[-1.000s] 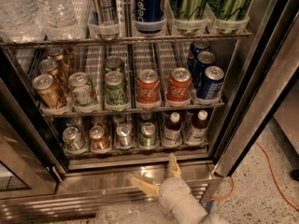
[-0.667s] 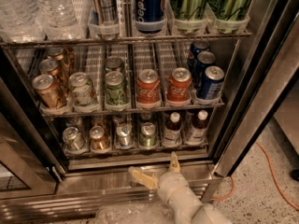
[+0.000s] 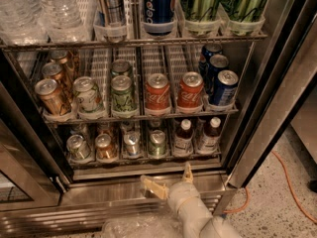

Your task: Pick green can from bottom shelf of fridge

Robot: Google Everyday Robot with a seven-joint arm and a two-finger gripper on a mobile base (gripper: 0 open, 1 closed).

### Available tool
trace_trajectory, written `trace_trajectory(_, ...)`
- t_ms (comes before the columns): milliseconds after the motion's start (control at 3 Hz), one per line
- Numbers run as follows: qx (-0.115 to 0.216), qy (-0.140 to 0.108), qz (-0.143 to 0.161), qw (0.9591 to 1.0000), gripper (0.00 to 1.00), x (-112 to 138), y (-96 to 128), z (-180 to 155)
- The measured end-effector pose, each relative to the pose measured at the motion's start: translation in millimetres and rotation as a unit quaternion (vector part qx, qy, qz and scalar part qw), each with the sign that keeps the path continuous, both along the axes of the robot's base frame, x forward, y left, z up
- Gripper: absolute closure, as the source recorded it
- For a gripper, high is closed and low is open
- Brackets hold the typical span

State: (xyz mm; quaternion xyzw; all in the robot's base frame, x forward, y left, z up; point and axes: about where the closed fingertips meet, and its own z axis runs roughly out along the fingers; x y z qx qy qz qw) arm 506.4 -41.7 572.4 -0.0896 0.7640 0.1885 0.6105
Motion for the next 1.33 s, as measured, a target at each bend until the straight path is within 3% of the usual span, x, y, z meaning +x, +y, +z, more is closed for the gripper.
trace_trajectory(667,-0.04,-0.029,0.0,0.9988,0.0,0.3,11.3,-5.6)
trace_trajectory(1333,-0.045,-0.044,-0.002,0.9981,0.0,0.0,12.6,-2.7)
